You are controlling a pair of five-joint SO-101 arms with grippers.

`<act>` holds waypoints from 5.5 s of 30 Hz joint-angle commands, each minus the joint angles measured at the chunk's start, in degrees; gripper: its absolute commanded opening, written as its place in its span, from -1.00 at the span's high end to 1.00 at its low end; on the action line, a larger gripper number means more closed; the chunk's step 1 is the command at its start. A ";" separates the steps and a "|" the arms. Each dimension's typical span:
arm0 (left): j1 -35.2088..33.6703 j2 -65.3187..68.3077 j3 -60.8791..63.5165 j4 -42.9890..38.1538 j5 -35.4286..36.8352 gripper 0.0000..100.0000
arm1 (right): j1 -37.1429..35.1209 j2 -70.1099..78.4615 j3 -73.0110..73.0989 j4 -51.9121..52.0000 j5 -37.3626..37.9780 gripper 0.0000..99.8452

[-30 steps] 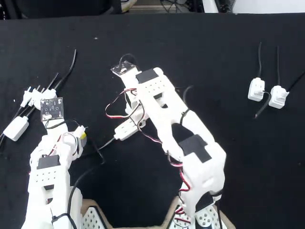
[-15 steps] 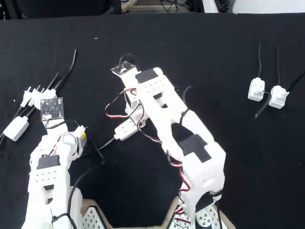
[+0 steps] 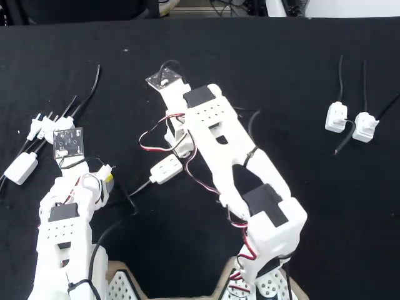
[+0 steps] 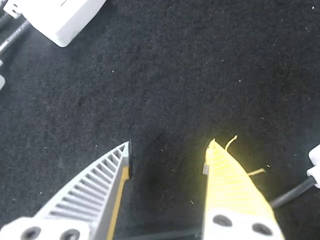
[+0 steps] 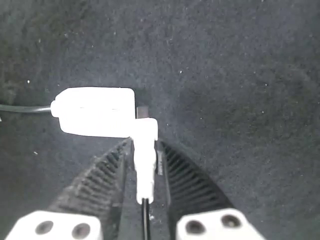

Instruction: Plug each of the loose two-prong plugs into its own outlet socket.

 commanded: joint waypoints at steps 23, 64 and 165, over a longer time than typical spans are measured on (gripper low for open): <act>-0.57 -0.88 -0.66 0.09 0.53 0.52 | -4.04 9.63 -24.13 17.67 1.85 0.98; -0.57 -0.88 -0.75 -0.09 0.53 0.52 | -4.31 19.12 -28.53 20.13 1.32 0.98; -0.57 -0.88 -0.66 -0.09 0.53 0.52 | -4.04 21.76 -31.34 20.57 1.85 0.98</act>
